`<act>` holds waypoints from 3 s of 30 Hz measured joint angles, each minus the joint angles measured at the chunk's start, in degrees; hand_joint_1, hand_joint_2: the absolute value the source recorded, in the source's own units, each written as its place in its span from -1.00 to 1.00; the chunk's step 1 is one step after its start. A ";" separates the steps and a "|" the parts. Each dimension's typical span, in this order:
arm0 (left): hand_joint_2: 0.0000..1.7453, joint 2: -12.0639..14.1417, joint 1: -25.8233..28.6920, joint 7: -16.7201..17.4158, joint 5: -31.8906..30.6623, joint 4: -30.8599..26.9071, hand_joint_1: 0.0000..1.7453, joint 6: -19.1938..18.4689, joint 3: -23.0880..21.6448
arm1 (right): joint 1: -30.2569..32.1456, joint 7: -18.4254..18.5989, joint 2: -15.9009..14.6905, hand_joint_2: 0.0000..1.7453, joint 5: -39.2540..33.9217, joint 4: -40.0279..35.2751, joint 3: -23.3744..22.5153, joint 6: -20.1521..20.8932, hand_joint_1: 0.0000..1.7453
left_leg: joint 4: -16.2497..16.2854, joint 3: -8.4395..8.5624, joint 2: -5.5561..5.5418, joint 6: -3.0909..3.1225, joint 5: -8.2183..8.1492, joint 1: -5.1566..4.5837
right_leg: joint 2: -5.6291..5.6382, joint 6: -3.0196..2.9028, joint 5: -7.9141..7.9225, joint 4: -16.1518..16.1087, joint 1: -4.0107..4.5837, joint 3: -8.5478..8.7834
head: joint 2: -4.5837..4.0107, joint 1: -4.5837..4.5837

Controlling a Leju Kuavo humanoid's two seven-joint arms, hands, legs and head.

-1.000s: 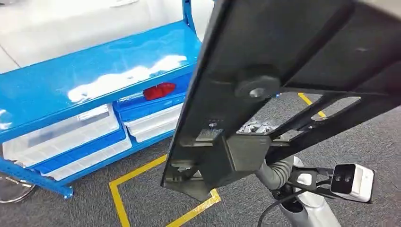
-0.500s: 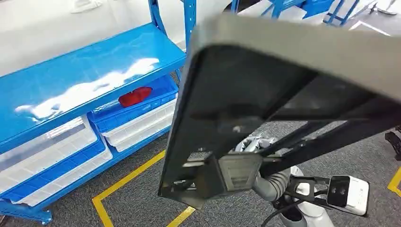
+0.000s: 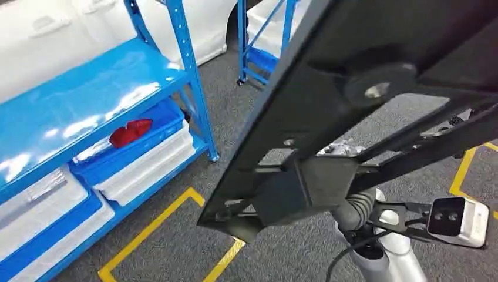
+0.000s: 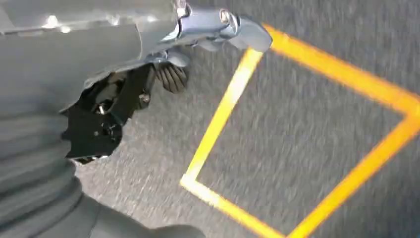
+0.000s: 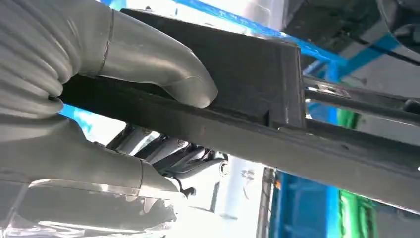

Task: Take the parts from the cabinet and place them on the table.

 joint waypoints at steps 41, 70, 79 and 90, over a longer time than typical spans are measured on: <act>1.00 -2.25 0.03 -2.03 -0.18 0.31 -1.00 -4.20 -0.13 | 0.51 0.52 -1.51 1.00 1.29 0.31 1.70 -3.63 1.00 | -6.96 1.79 -4.61 1.01 5.67 0.15 | 7.88 1.60 0.00 0.71 0.01 -0.77 | 0.00 0.11; 1.00 -2.27 0.71 -3.11 -0.15 0.33 -1.00 -3.67 -0.02 | 2.28 0.39 -2.29 1.00 5.29 0.31 1.11 -8.77 1.00 | -7.30 2.01 -5.80 0.61 5.69 0.28 | 7.05 0.79 -0.43 0.80 0.31 -0.24 | 0.00 0.15; 1.00 -2.36 0.65 -2.84 0.00 0.33 -1.00 -3.82 0.00 | 3.41 0.13 -2.25 1.00 6.32 2.21 0.55 -9.12 1.00 | -8.37 2.41 0.95 2.74 6.11 -0.23 | 0.57 2.88 -8.21 18.83 -0.26 -10.01 | 0.00 0.59; 1.00 -2.80 0.02 -1.22 0.00 0.35 -1.00 -3.61 0.00 | 3.24 1.05 -1.42 1.00 6.45 3.08 -1.20 -7.85 1.00 | -6.58 3.68 2.96 -0.13 2.99 -0.27 | -0.97 0.41 -0.24 -0.20 0.14 -0.09 | 0.00 0.30</act>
